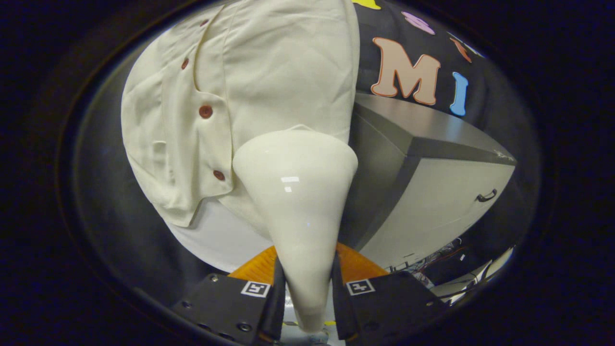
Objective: Iron the clothes twice with a garment steamer, once on the left side and once on the right side.
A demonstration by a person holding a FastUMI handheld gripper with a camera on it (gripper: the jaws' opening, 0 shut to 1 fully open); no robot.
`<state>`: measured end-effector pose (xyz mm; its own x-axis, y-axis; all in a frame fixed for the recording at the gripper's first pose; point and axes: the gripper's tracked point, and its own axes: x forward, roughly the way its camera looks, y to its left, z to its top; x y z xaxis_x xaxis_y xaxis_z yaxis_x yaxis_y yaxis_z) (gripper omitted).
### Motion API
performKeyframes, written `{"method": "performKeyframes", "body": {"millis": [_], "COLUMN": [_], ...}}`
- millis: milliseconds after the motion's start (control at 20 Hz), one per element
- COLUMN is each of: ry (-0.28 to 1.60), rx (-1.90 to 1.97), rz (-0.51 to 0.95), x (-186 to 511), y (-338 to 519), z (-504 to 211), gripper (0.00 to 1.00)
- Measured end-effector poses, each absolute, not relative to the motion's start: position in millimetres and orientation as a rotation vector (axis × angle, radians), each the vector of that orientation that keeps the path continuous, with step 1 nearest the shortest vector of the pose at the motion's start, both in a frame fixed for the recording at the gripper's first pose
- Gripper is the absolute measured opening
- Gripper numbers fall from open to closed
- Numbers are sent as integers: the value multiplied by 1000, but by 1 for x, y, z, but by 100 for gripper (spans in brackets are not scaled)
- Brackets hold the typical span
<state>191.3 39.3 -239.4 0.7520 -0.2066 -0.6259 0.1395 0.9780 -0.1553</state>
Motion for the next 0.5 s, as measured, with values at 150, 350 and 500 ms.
{"method": "performKeyframes", "body": {"millis": [150,350,500], "ry": [723,777,790], "rx": [-98,-79,-84], "rz": [-197,-209,-209], "x": [197,197,191], "y": [35,31,25], "z": [-255,-289,-307], "gripper": [43,43,43]}}
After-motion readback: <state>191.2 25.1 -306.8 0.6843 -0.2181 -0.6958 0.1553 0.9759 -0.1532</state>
